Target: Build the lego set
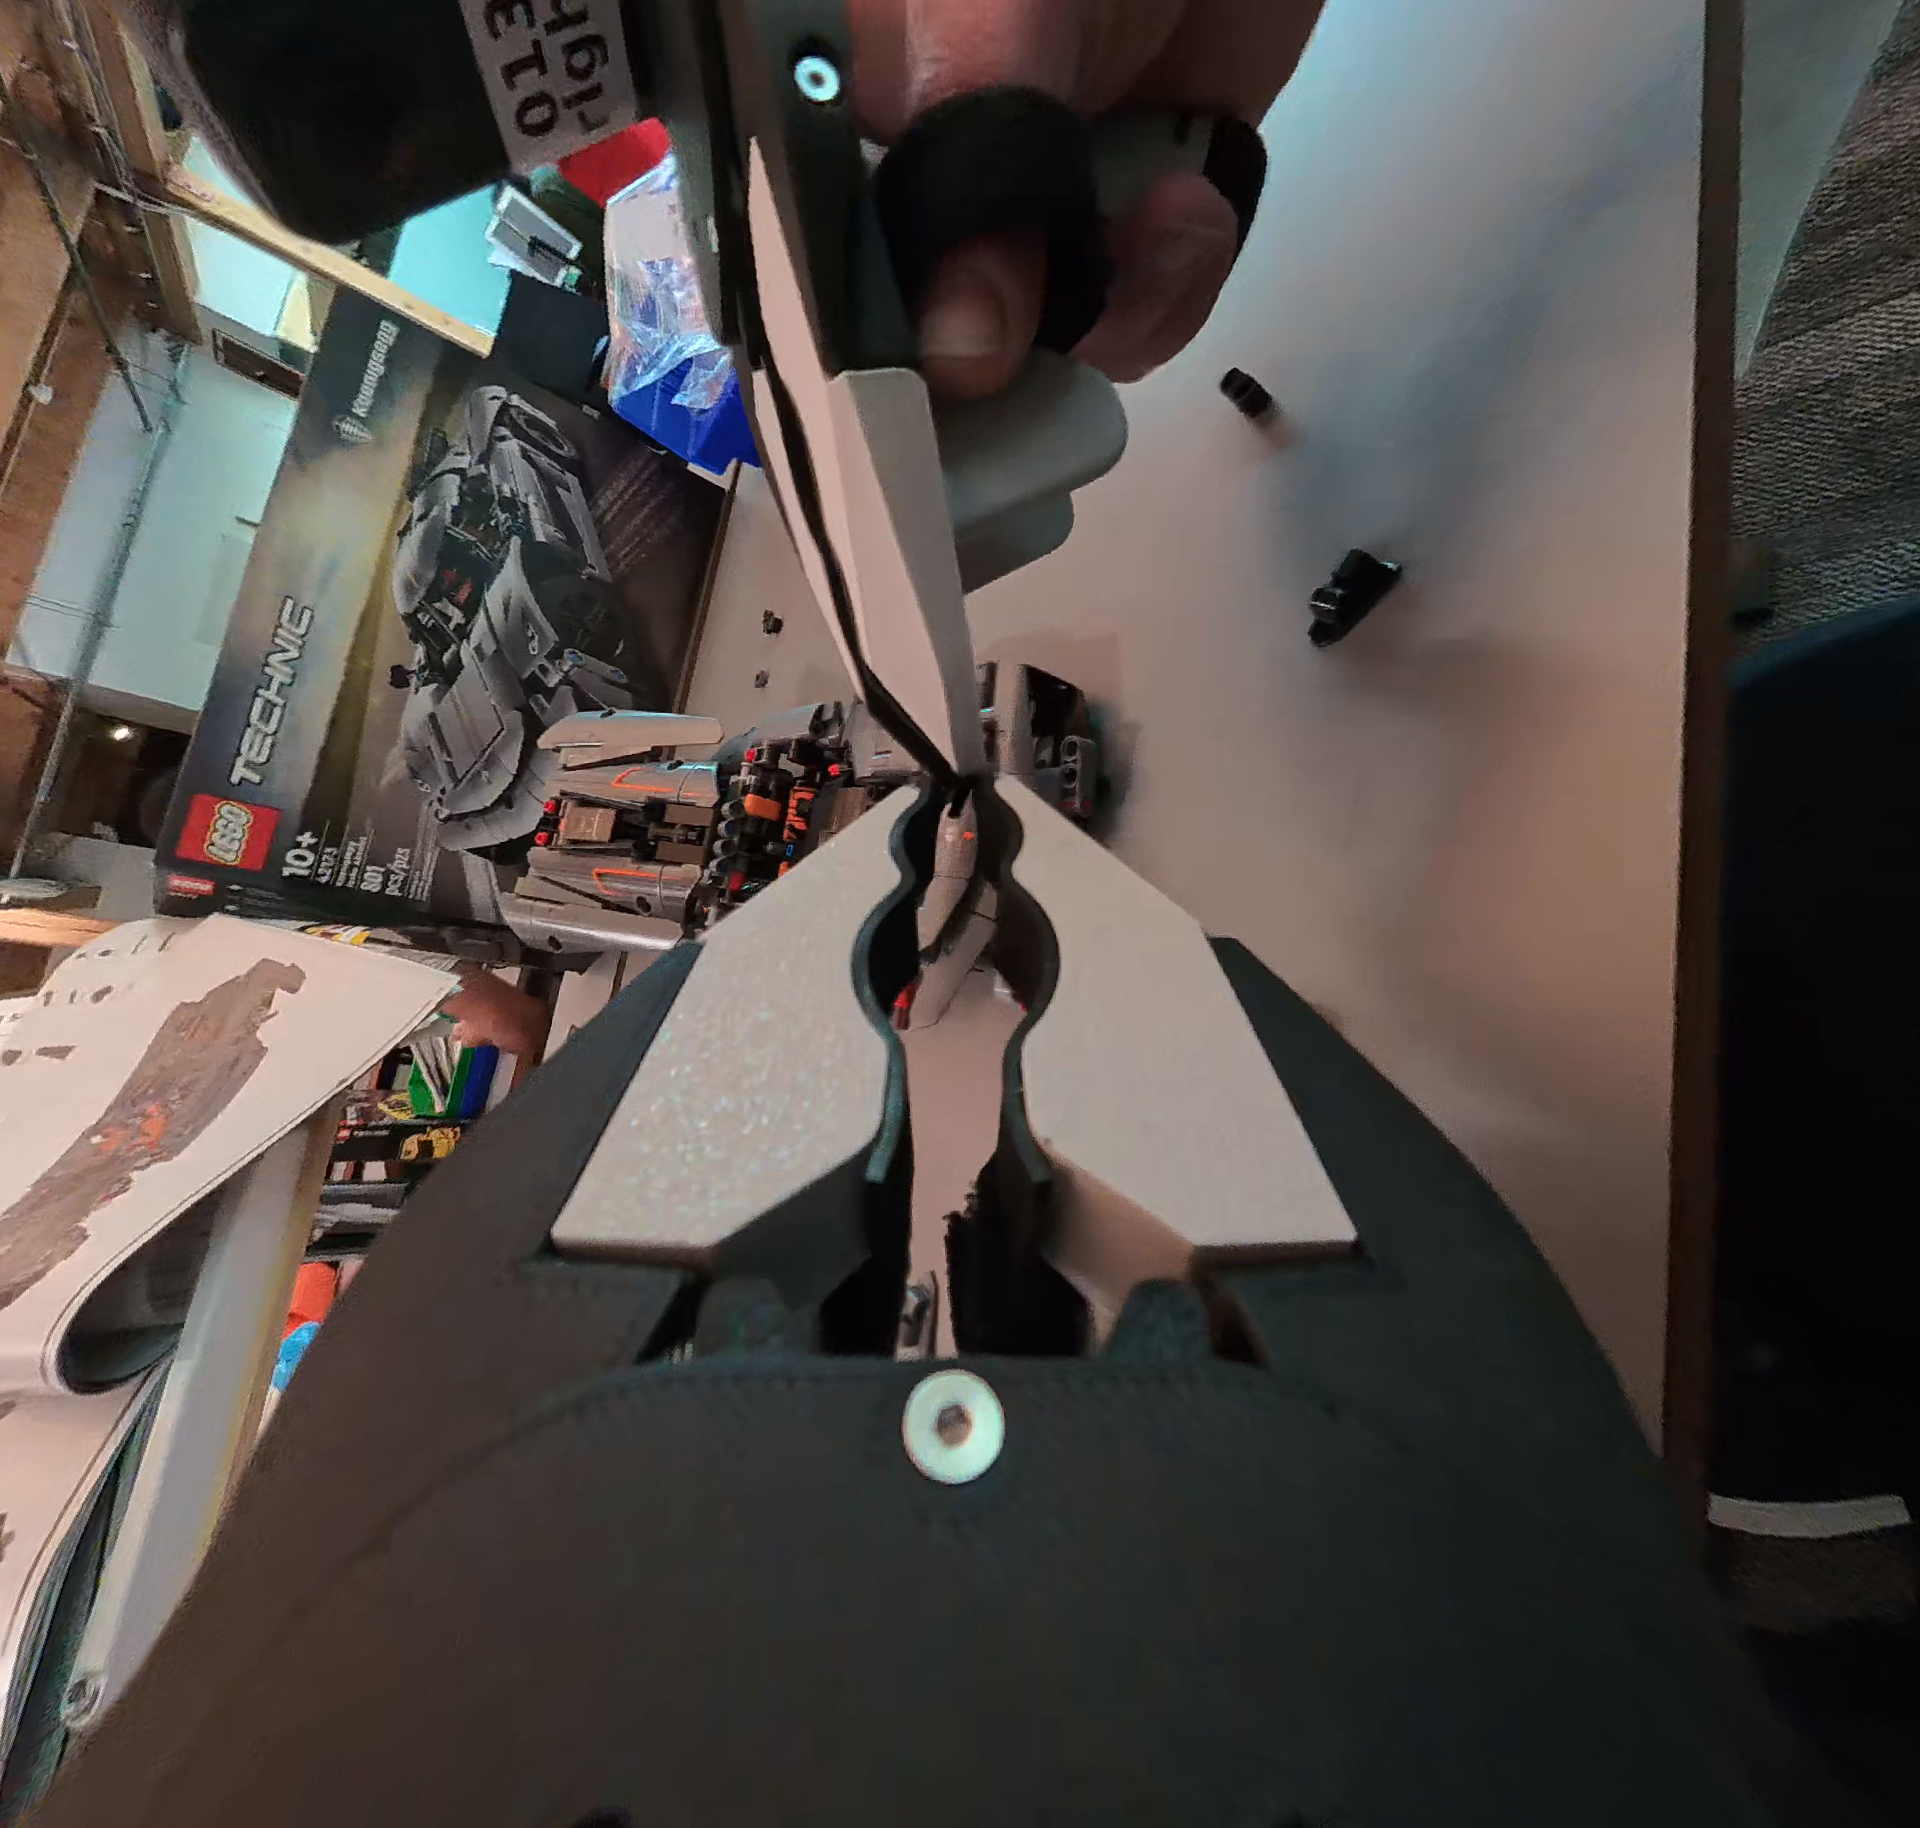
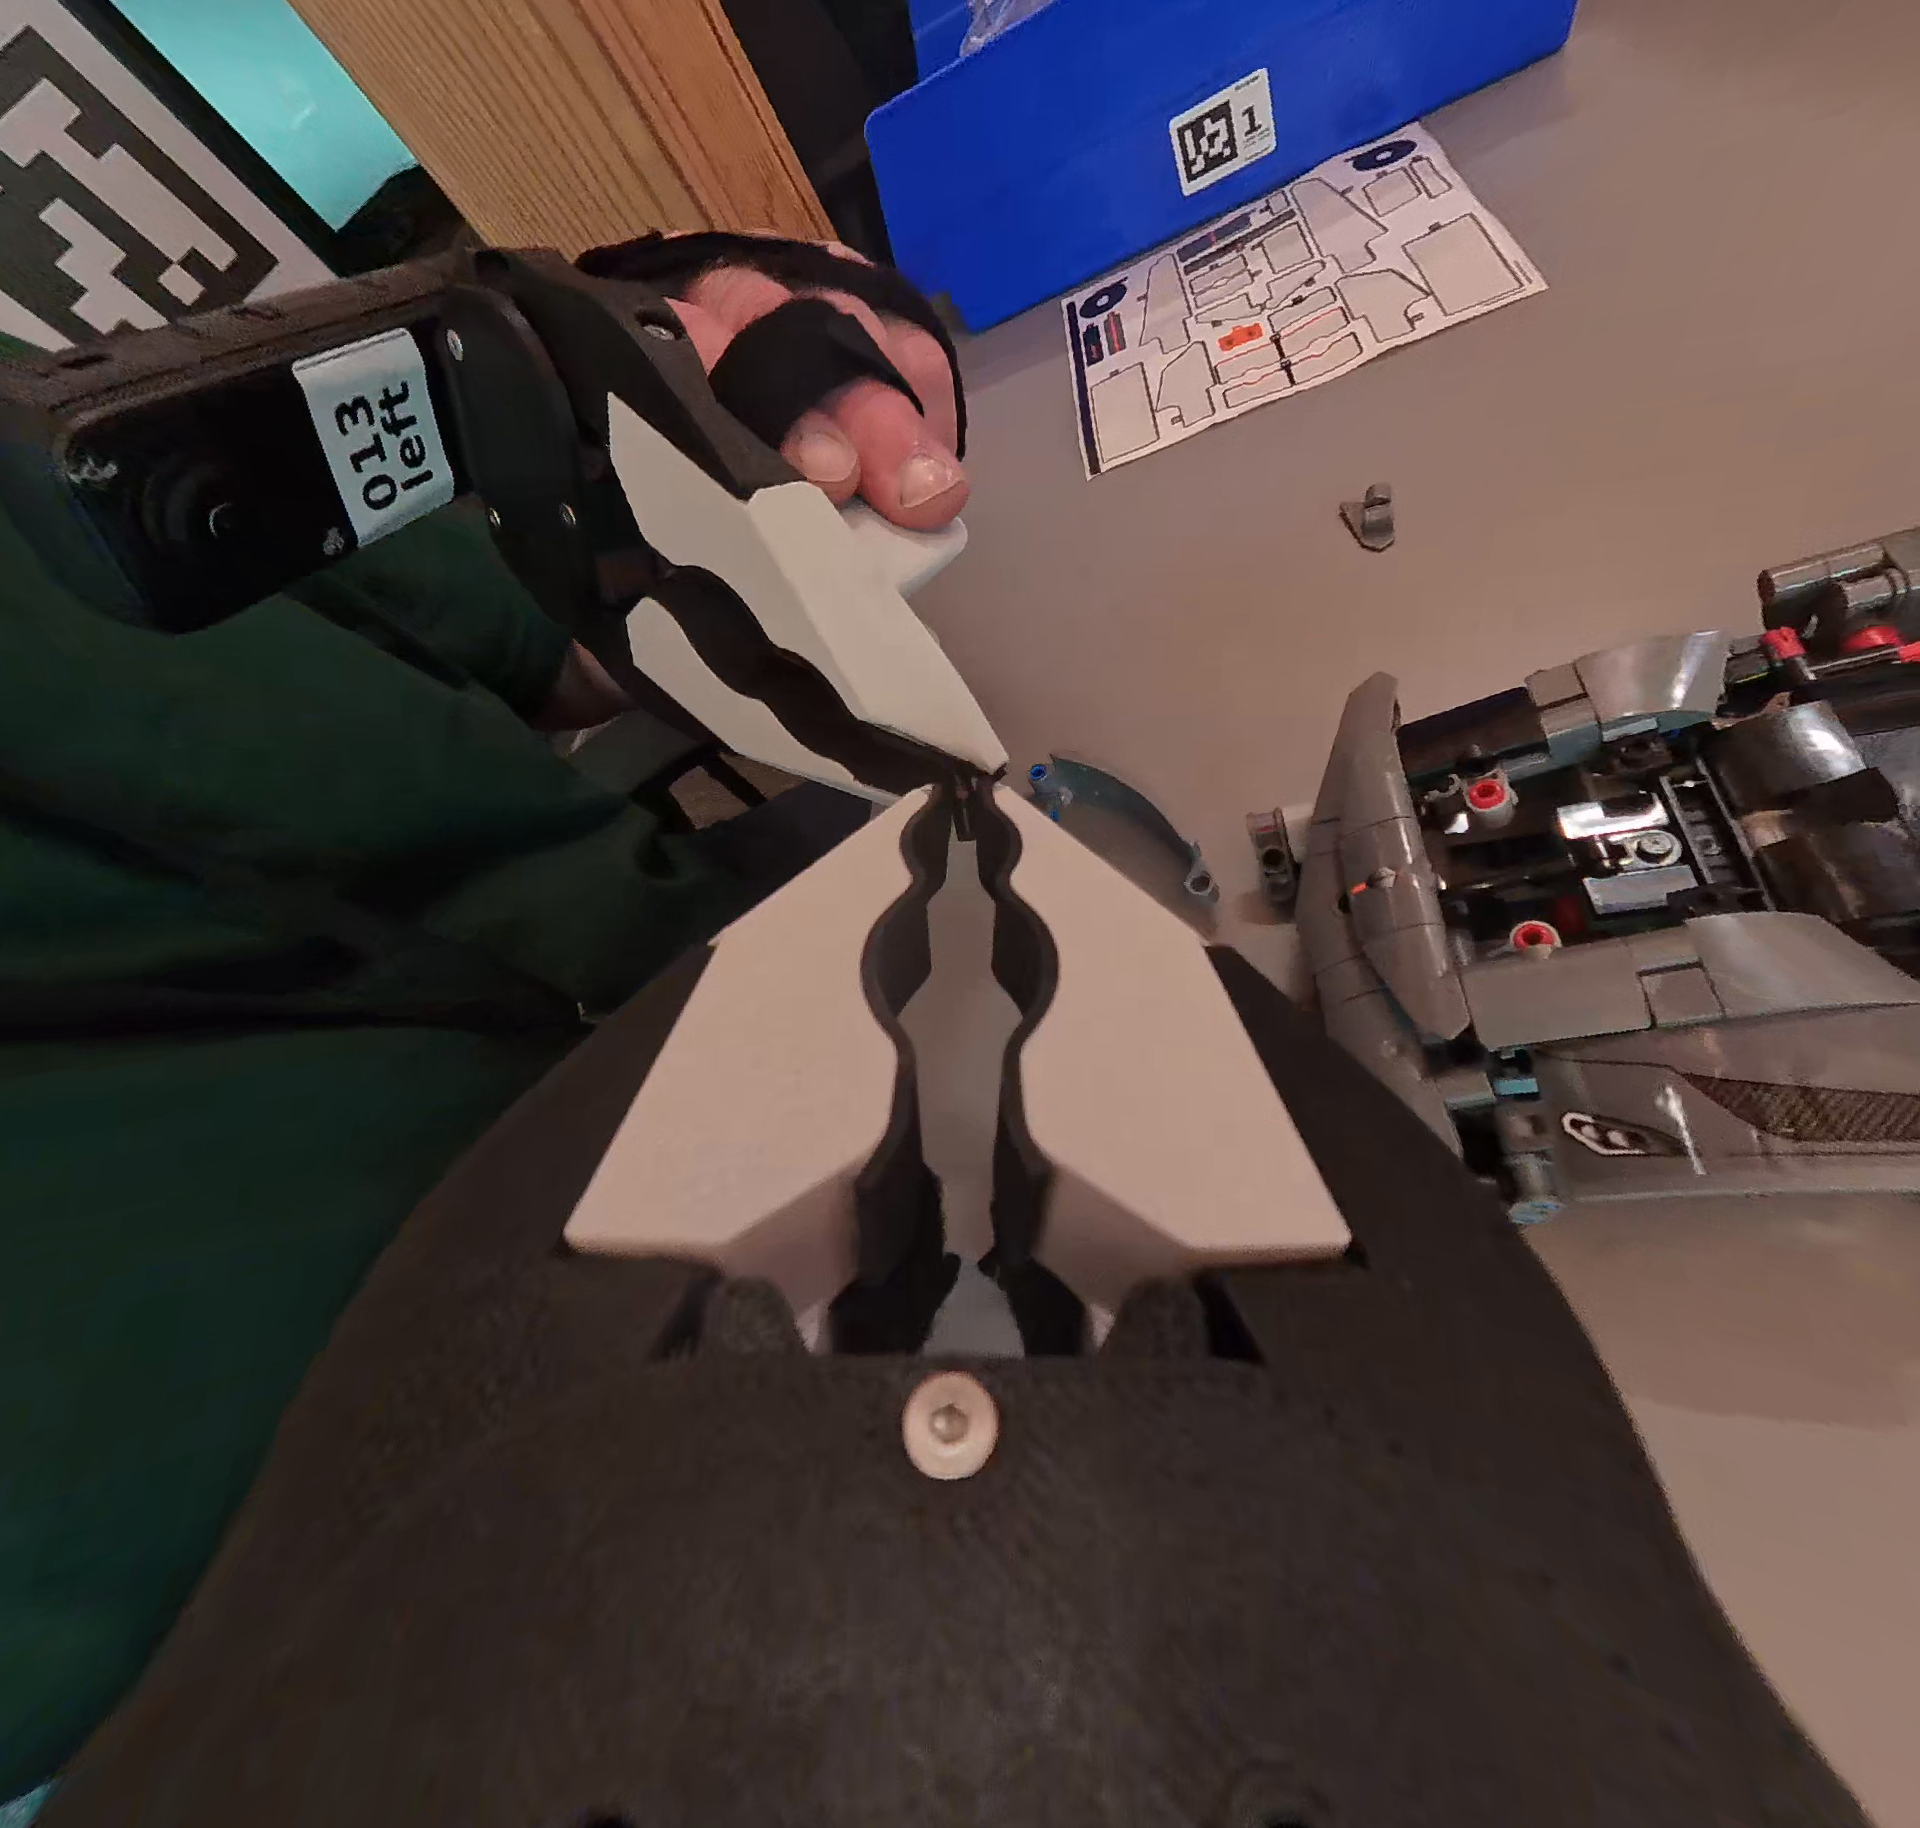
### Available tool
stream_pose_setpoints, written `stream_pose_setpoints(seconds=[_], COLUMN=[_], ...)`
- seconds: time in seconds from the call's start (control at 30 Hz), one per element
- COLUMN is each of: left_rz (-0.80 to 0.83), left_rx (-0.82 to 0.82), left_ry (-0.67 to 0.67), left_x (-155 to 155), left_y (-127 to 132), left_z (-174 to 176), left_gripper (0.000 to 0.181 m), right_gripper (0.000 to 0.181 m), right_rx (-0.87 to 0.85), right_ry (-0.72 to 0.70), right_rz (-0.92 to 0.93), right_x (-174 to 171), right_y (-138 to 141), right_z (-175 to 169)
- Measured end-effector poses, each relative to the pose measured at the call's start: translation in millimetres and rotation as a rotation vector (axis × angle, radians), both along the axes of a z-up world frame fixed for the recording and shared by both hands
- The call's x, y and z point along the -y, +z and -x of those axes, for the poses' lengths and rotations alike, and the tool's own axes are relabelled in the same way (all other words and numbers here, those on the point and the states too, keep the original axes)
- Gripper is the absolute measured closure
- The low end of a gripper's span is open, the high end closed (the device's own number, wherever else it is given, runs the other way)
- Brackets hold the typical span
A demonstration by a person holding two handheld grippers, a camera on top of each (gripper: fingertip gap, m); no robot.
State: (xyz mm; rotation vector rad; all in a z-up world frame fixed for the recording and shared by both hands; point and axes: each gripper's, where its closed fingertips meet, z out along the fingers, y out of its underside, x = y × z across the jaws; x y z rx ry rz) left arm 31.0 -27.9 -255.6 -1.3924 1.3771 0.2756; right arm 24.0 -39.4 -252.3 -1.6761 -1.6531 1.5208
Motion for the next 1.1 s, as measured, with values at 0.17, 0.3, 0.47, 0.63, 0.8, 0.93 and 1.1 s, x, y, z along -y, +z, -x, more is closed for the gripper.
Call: stream_pose_setpoints(seconds=[0.17, 0.3, 0.47, 0.63, 0.8, 0.93, 1.1], left_rz=[-0.039, -0.105, -0.167, -0.192, -0.215, -0.224, -0.238], left_rx=[0.169, 0.178, 0.159, 0.172, 0.163, 0.173, 0.181], left_ry=[0.043, 0.051, 0.063, 0.053, 0.052, 0.060, 0.053], left_x=[-3, -1, 0, 3, 6, 5, 6], left_y=[21, 29, 36, 42, 44, 45, 46], left_z=[7, 7, 8, 9, 8, 9, 7], left_gripper=[0.180, 0.180, 0.180, 0.180, 0.180, 0.180, 0.179], right_gripper=[0.174, 0.174, 0.179, 0.172, 0.177, 0.177, 0.178], right_rx=[-0.138, -0.184, -0.219, -0.250, -0.294, -0.283, -0.295], right_ry=[-0.059, -0.062, -0.059, -0.052, -0.028, -0.026, -0.023], right_rz=[0.070, 0.110, 0.136, 0.194, 0.254, 0.261, 0.247], right_x=[-7, -4, -1, 0, 2, 2, 4], right_y=[22, 29, 35, 40, 48, 47, 49], right_z=[7, 7, 7, 8, 6, 7, 7])
